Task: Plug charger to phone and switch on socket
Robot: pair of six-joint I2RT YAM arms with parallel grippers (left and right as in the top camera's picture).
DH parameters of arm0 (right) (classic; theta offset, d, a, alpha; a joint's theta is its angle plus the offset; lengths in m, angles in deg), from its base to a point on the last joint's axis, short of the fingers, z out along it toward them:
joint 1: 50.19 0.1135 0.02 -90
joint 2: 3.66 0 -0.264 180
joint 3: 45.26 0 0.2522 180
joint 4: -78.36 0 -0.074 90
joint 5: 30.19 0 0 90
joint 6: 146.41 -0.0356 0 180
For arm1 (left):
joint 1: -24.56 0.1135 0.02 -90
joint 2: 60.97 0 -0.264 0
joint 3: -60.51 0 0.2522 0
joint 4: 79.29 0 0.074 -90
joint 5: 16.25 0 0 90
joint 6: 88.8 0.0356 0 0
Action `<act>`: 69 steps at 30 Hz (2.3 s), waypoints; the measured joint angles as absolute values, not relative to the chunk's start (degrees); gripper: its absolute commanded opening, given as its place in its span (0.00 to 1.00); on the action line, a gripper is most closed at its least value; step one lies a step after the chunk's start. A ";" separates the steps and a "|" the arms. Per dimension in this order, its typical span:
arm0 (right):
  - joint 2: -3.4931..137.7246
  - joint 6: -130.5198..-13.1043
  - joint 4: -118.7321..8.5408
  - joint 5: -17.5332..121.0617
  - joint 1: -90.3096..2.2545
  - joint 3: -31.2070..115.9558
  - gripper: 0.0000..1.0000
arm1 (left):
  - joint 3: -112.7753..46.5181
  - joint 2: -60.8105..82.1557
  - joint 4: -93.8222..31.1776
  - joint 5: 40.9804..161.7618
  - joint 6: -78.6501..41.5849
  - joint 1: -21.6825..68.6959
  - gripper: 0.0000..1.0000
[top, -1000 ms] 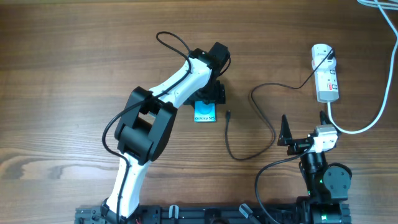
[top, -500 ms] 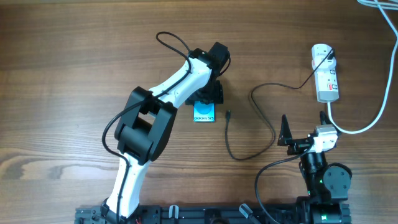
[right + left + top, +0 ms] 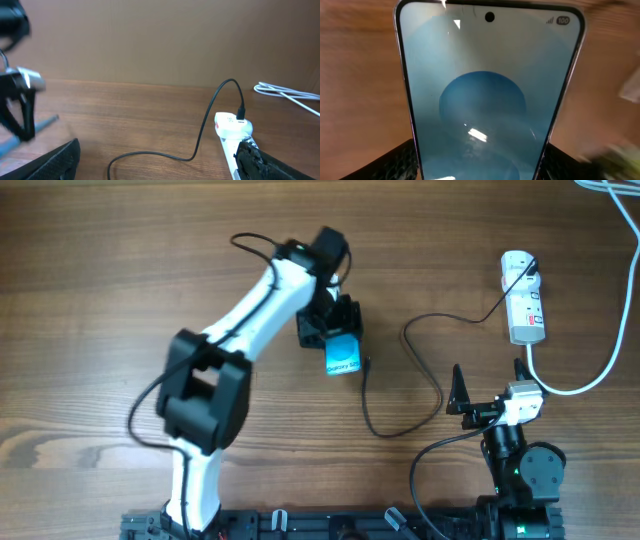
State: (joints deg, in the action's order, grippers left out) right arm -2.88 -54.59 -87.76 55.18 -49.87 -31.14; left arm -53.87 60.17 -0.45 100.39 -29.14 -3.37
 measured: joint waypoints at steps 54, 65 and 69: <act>-2.88 -54.59 -87.76 55.18 -49.87 -31.14 1.00 | -54.85 66.46 -16.97 72.43 -33.56 -24.37 1.00; -2.88 -54.59 -87.76 55.18 -49.87 -31.14 1.00 | -55.01 70.07 -18.28 71.58 -29.45 -24.37 1.00; -2.88 -54.59 -87.76 55.18 -49.87 -31.14 1.00 | -55.01 70.40 -20.43 70.51 -26.52 -24.37 0.97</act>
